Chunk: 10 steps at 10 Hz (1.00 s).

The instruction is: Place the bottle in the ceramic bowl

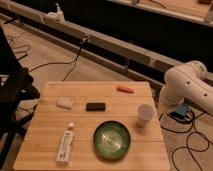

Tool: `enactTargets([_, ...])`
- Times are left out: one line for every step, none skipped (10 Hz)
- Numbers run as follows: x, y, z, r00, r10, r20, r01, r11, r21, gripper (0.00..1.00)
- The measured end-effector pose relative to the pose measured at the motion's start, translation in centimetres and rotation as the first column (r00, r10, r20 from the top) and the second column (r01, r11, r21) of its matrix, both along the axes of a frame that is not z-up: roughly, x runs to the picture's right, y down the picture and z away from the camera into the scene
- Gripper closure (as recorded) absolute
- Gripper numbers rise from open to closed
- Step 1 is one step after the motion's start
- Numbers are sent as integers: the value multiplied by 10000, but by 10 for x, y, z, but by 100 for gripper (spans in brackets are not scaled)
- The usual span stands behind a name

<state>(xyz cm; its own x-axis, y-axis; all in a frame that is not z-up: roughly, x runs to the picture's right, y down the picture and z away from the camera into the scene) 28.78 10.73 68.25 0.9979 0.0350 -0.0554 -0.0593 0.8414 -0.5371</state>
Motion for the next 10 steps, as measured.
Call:
enactTargets([0,0,0,10000,0,0,0,10000,1,36])
enactTargets([0,0,0,10000,2,0,-2,10000,-1,35])
enactTargets([0,1,1,10000,7,7,-7,10000,-14,35])
enactTargets([0,1,1,10000,9,9,-8,10000,-12,35])
enactTargets([0,1,1,10000,7,9,-7,10000,-11,35])
enactTargets([0,1,1,10000,8,10,-8,10000,-12,35])
enactTargets([0,1,1,10000,8,10,-8,10000,-12,35])
enactTargets([0,1,1,10000,8,10,-8,10000,-12,35])
enactTargets([0,1,1,10000,8,9,-8,10000,-12,35])
enactTargets([0,1,1,10000,8,10,-8,10000,-12,35])
